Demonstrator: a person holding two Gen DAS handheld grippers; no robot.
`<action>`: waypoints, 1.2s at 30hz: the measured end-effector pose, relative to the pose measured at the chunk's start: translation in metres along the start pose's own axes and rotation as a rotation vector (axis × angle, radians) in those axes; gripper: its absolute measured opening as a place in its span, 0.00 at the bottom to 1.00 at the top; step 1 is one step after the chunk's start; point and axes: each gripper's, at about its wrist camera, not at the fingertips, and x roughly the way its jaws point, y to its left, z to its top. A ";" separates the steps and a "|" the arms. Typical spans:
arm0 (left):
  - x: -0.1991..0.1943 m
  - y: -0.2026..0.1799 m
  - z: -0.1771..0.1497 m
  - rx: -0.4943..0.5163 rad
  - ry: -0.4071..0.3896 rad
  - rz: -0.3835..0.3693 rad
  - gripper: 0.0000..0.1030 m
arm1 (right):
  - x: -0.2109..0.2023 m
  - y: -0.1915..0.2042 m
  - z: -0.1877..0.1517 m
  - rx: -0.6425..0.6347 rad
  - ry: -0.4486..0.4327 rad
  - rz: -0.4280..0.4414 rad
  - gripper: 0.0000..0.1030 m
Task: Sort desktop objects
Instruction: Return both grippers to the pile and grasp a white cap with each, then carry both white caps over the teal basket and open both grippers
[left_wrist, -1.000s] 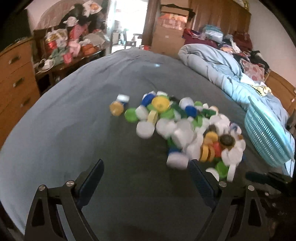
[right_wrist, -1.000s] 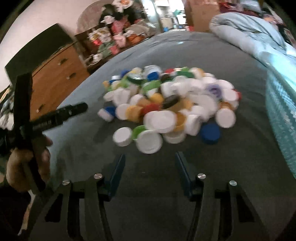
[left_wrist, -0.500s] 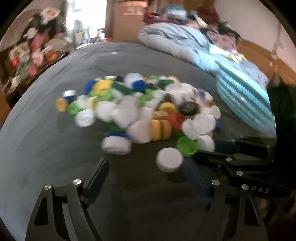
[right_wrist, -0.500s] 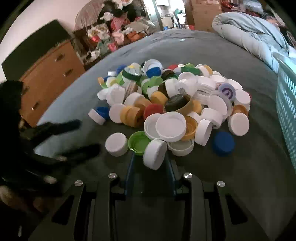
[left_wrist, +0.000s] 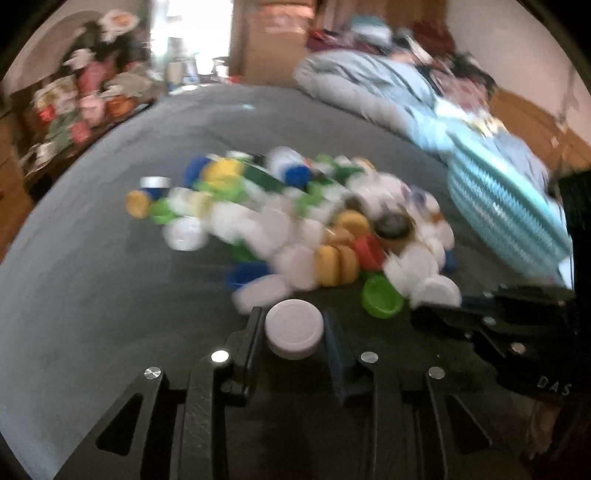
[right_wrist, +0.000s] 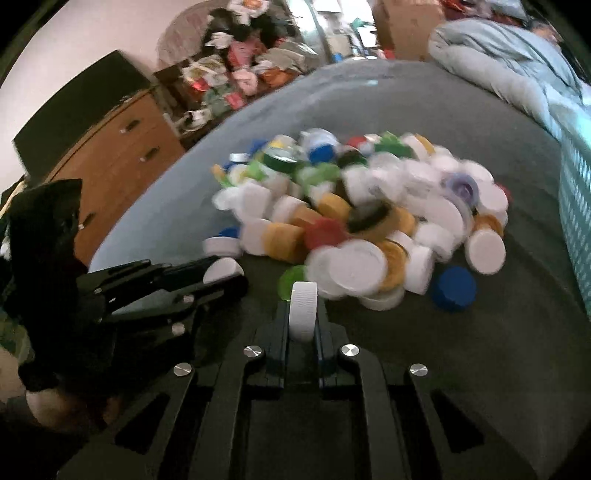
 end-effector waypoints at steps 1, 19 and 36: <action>-0.012 0.012 0.004 -0.044 -0.023 0.023 0.32 | -0.004 0.006 0.003 -0.018 -0.010 0.002 0.10; -0.070 -0.044 0.123 0.002 -0.178 0.185 0.32 | -0.103 -0.027 0.095 -0.042 -0.233 -0.225 0.10; -0.034 -0.217 0.173 0.255 -0.139 0.041 0.33 | -0.200 -0.126 0.093 0.112 -0.315 -0.408 0.09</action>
